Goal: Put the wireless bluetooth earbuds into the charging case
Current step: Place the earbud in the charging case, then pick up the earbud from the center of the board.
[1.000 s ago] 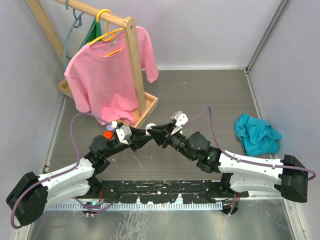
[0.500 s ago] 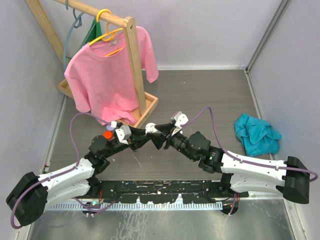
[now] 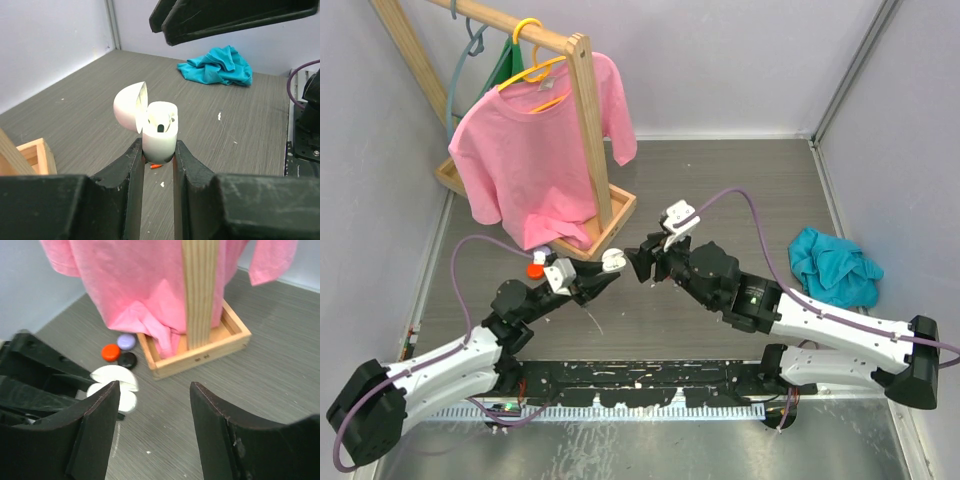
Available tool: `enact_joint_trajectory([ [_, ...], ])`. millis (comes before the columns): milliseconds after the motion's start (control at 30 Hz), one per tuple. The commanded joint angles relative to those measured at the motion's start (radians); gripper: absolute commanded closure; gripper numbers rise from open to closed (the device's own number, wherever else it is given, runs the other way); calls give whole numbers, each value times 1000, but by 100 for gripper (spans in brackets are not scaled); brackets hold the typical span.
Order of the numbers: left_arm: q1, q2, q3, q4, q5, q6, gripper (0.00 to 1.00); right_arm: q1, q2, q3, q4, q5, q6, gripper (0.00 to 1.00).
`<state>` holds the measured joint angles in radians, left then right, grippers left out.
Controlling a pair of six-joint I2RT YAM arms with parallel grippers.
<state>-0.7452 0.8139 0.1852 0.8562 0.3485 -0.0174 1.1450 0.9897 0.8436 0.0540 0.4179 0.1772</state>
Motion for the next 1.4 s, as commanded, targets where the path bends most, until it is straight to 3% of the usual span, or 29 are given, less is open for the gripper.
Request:
enact_joint_trajectory([
  [0,-3,-73,-19,-33,-50,52,100,-55,41,90,-206,56,36,36],
  [233,-3,-209,-29,-186,-61,112,100,-277,140,133,-422,-84,120,37],
  [567,-3,-227,-48,-198,-66,132,100,-499,300,97,-478,-191,154,47],
  [1100,-3,-213,-26,-247,-18,137,100,-574,539,77,-369,-303,156,64],
  [1367,-3,-212,-26,-250,-12,137,100,-585,601,80,-329,-312,157,68],
])
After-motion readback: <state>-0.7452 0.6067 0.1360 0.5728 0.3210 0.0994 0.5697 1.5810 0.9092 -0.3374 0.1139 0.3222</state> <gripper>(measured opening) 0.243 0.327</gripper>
